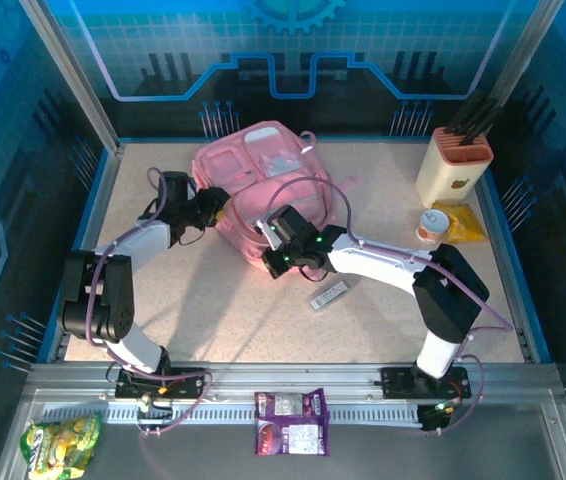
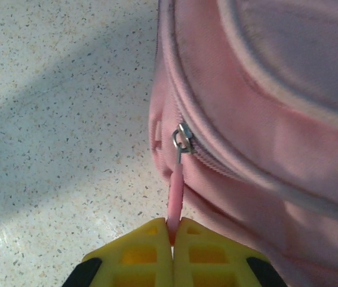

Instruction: Pack the student bag

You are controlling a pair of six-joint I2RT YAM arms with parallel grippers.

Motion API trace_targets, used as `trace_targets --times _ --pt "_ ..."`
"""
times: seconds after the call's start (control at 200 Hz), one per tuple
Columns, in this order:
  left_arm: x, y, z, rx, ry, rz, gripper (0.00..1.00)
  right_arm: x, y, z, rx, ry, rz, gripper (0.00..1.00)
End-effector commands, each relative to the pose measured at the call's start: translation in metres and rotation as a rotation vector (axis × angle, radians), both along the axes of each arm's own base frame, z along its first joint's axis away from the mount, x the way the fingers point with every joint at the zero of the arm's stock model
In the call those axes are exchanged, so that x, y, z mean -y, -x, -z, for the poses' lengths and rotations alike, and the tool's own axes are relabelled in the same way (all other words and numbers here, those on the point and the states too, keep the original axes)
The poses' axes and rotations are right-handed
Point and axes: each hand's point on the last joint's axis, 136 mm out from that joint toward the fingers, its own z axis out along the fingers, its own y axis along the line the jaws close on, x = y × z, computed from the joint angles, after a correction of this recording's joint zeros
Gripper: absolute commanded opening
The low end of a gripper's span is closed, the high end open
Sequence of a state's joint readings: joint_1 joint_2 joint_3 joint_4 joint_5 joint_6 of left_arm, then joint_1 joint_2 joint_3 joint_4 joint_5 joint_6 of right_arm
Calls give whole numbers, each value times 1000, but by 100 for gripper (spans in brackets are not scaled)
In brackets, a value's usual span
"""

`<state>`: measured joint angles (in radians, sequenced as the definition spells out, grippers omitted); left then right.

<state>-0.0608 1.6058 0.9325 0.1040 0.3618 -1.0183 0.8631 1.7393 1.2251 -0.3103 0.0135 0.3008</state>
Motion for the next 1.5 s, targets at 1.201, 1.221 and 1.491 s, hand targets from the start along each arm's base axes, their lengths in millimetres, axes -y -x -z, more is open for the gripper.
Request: trace_targets --times 1.201,1.221,1.491 --pt "68 73 -11 -38 122 -84 0 48 -5 9 -1 23 156 0" --pt "68 73 -13 -35 124 -82 0 50 -4 10 -3 28 152 0" --pt "89 71 -28 -8 179 -41 0 6 -3 -10 -9 -110 -7 0"
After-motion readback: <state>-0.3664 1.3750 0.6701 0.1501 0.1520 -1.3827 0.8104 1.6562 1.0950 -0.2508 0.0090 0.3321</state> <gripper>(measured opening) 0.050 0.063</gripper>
